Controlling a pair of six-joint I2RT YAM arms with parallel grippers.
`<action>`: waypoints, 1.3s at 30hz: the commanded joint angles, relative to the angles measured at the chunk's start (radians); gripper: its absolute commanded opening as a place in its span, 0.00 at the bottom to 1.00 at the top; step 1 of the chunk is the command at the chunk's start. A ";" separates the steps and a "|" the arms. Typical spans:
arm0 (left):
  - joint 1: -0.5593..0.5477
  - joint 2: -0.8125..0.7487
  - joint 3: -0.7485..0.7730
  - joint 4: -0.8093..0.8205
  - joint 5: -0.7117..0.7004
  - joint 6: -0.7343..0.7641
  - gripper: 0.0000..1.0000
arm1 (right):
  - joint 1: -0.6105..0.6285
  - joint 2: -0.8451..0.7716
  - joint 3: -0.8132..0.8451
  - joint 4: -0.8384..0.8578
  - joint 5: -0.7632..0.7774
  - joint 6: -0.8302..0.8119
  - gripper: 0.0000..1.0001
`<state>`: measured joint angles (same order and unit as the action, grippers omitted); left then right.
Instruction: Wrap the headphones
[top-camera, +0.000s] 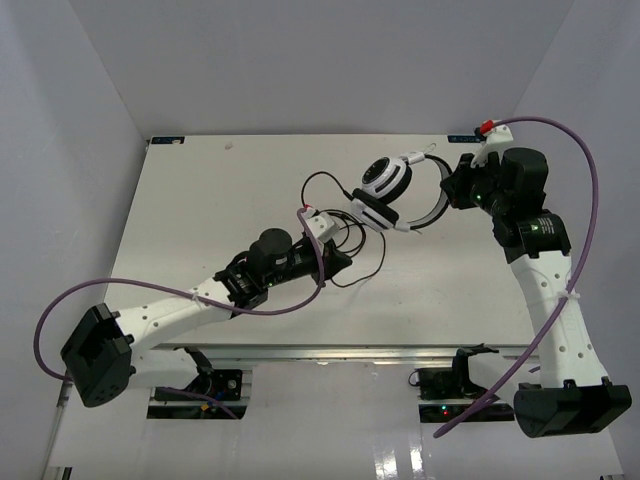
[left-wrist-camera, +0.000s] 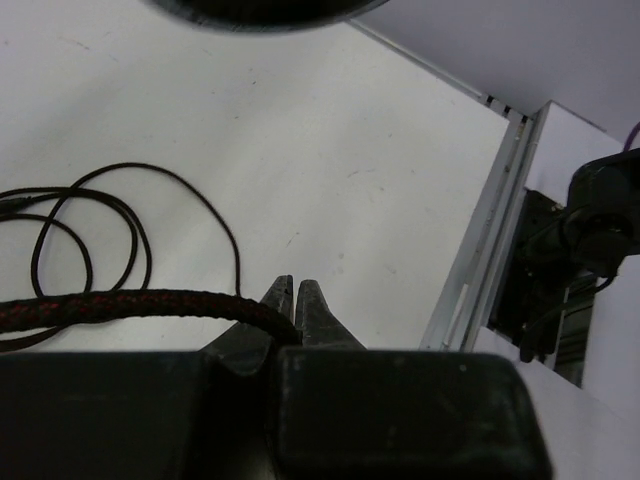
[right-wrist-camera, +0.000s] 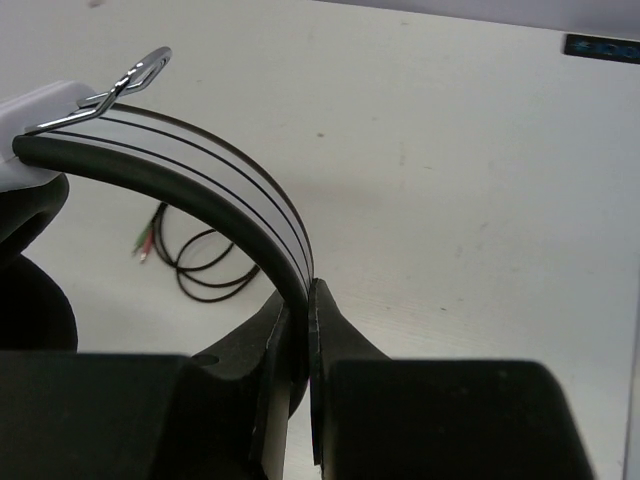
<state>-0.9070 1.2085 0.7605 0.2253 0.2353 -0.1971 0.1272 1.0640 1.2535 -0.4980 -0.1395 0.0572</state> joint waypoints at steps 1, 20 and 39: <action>-0.004 -0.058 0.082 -0.125 0.109 -0.120 0.00 | 0.049 -0.025 -0.069 0.162 0.352 0.037 0.08; -0.030 0.324 0.481 -0.189 0.383 -0.272 0.00 | 0.257 0.089 -0.080 0.251 0.647 0.031 0.08; -0.101 0.317 0.216 -0.181 0.169 -0.113 0.00 | -0.015 0.025 0.109 0.151 -0.022 0.363 0.08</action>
<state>-1.0040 1.6010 1.0120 0.0259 0.4967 -0.3710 0.1744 1.1311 1.2998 -0.4118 0.1025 0.2461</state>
